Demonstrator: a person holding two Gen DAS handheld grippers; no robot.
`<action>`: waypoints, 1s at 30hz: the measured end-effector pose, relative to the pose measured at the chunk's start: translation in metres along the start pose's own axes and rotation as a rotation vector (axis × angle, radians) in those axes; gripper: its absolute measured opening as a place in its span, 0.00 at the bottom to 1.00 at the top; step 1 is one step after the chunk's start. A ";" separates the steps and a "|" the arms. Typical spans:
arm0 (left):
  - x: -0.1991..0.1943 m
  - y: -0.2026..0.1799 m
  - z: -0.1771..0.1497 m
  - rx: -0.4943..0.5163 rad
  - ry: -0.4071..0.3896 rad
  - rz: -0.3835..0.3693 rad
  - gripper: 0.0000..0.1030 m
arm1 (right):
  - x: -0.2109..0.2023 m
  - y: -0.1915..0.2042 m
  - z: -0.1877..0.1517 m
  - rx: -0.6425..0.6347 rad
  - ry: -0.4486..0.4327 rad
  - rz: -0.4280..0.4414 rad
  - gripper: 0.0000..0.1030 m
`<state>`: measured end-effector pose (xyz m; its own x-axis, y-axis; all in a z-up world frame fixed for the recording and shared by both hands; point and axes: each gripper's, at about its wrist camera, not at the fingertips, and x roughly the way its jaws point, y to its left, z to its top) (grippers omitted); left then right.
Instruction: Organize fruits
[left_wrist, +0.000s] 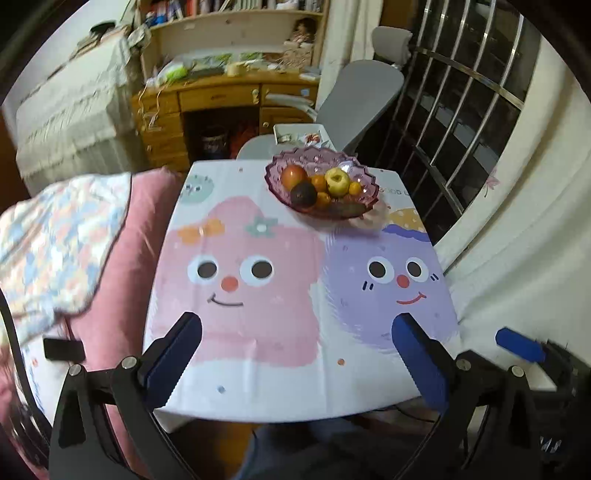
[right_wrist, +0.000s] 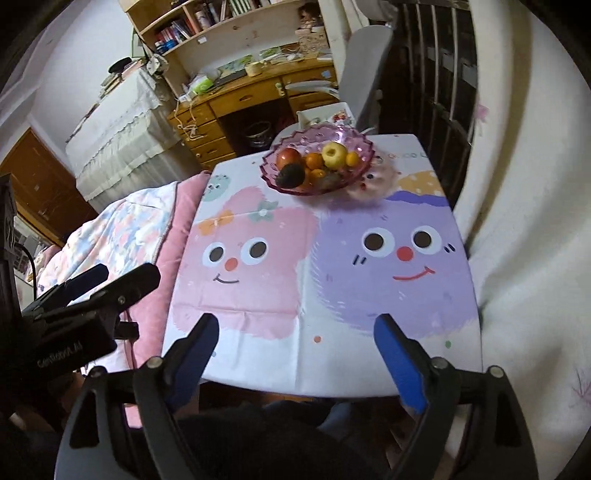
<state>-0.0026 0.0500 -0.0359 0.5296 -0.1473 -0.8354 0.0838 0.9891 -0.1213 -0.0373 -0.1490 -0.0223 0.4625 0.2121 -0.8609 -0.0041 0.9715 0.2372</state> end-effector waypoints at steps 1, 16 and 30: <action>0.000 0.000 -0.001 -0.005 -0.002 0.013 0.99 | -0.002 0.001 -0.004 -0.002 -0.010 0.002 0.85; 0.004 -0.011 0.001 -0.013 -0.037 0.098 0.99 | 0.001 0.000 0.001 -0.028 -0.030 -0.014 1.00; 0.004 -0.016 0.005 -0.039 -0.049 0.134 0.99 | 0.003 0.000 0.009 -0.040 -0.028 0.008 1.00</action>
<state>0.0027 0.0335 -0.0343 0.5744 -0.0126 -0.8184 -0.0232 0.9992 -0.0317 -0.0277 -0.1491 -0.0206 0.4868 0.2175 -0.8460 -0.0434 0.9733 0.2253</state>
